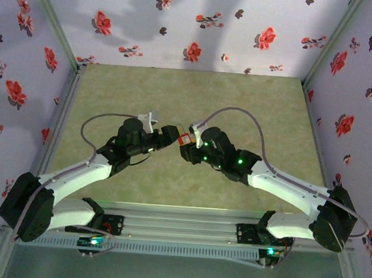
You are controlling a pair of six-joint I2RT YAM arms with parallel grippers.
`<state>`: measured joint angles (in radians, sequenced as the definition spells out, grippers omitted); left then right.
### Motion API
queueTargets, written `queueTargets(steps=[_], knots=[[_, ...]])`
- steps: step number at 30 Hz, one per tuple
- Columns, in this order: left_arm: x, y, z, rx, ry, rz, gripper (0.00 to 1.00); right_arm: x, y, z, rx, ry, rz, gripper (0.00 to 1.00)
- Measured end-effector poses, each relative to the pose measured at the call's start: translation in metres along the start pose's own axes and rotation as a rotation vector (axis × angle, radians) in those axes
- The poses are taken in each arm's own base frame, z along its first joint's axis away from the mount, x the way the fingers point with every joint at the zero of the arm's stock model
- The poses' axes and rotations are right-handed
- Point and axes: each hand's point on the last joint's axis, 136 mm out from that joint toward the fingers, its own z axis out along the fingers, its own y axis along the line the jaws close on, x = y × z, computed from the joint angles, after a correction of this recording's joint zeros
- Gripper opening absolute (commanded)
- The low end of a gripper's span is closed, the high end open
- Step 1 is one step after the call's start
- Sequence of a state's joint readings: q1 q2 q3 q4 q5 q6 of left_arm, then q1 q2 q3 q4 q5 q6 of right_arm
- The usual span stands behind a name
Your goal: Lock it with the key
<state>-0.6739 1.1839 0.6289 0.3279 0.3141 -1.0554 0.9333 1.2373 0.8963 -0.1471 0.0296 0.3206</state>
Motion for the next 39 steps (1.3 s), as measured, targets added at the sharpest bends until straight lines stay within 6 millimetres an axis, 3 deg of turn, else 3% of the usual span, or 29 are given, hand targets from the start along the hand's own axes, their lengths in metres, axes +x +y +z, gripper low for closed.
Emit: queueTargets(steps=[6,13,19,39], knots=[[0.003,-0.003,-0.006,0.003,0.014,-0.014,0.78,-0.001,0.002,-0.006,-0.018,-0.011,-0.023,0.00],[0.015,-0.022,-0.019,0.061,0.085,-0.018,0.84,-0.012,-0.005,-0.008,-0.001,-0.052,-0.026,0.00],[0.015,-0.027,-0.027,0.067,0.098,-0.044,0.99,-0.015,-0.005,-0.012,-0.002,-0.061,-0.061,0.00],[-0.026,-0.031,-0.059,-0.042,0.041,-0.035,1.00,0.006,0.000,-0.024,-0.063,-0.020,-0.160,0.00]])
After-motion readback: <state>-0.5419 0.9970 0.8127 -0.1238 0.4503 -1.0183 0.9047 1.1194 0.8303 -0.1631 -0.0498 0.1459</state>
